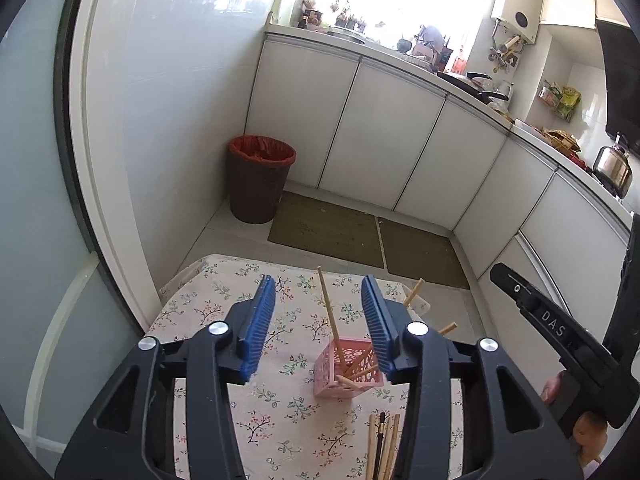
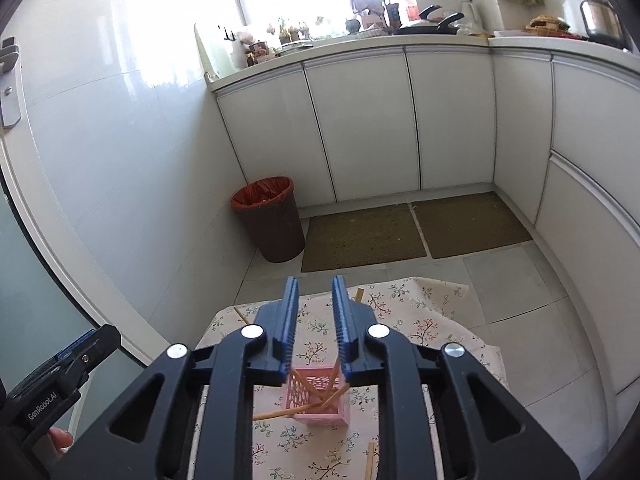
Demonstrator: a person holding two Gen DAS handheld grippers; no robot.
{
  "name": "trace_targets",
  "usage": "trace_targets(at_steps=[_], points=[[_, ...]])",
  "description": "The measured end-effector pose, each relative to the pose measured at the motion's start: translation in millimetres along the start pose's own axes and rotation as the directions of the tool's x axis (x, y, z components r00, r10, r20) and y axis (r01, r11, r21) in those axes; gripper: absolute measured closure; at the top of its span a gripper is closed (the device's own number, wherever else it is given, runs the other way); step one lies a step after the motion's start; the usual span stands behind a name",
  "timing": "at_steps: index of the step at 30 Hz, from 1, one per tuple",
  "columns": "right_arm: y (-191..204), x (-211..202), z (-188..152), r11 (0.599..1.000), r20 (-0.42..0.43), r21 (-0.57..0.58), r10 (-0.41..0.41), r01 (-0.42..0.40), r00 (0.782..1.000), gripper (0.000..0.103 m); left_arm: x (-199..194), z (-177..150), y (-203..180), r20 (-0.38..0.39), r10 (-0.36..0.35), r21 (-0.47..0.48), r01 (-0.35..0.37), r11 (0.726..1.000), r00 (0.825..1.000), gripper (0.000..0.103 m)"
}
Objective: Organize utensils
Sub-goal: 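Lower the chopstick into the pink basket and open the left tool, then move the left tool back down to the chopstick pile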
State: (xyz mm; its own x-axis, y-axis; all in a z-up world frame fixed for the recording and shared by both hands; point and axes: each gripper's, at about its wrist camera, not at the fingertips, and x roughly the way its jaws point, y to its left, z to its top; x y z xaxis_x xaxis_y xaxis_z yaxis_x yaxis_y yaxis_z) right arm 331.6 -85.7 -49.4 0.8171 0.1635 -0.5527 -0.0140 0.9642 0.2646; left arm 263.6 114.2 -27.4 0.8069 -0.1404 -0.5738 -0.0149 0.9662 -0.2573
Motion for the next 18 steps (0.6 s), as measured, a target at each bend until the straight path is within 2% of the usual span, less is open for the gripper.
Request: trace_targets(at_steps=[2,5,7,9,10,12,14,18], points=[[0.7,-14.2,-1.2,1.0,0.03,-0.009,-0.021,0.021,0.999,0.07,-6.5,-1.1,-7.1,0.008,0.0,0.016,0.0,1.0,1.0,0.054],[-0.4,-34.8,-3.2,0.998,0.055,-0.027,-0.052,0.054,0.997,0.069,-12.8,-3.6,-15.2,0.01,-0.005,0.031,0.004,0.999,1.0,0.053],[-2.9,-45.9,-6.0,0.997,0.063,-0.026,-0.064,0.066,0.996,0.063,-19.2,-6.3,-21.5,0.013,-0.011,0.04,0.011,0.999,1.0,0.047],[-7.2,-57.6,-10.2,0.996,0.081,-0.016,-0.086,0.088,0.993,0.049,-25.8,-9.5,-27.2,0.027,-0.015,0.045,0.014,0.999,1.0,0.033],[-9.3,-63.5,-13.4,0.995,0.091,-0.012,-0.101,0.102,0.991,0.046,-28.4,-11.3,-29.8,0.035,-0.017,0.048,0.015,0.999,0.999,0.03],[-14.1,-71.3,-17.7,0.991,0.108,0.0,-0.136,0.136,0.985,0.026,-34.0,-15.8,-36.4,0.045,-0.017,0.059,0.014,0.998,0.999,0.02],[-20.7,-77.6,-23.0,0.988,0.119,0.018,-0.154,0.153,0.981,0.021,-36.1,-21.6,-43.1,0.041,-0.018,0.073,0.015,0.997,0.999,0.015],[-36.7,-85.5,-34.5,0.985,0.1,0.044,-0.169,0.166,0.98,0.011,-33.3,-35.5,-50.7,0.008,-0.022,0.091,0.022,0.996,1.0,0.013]])
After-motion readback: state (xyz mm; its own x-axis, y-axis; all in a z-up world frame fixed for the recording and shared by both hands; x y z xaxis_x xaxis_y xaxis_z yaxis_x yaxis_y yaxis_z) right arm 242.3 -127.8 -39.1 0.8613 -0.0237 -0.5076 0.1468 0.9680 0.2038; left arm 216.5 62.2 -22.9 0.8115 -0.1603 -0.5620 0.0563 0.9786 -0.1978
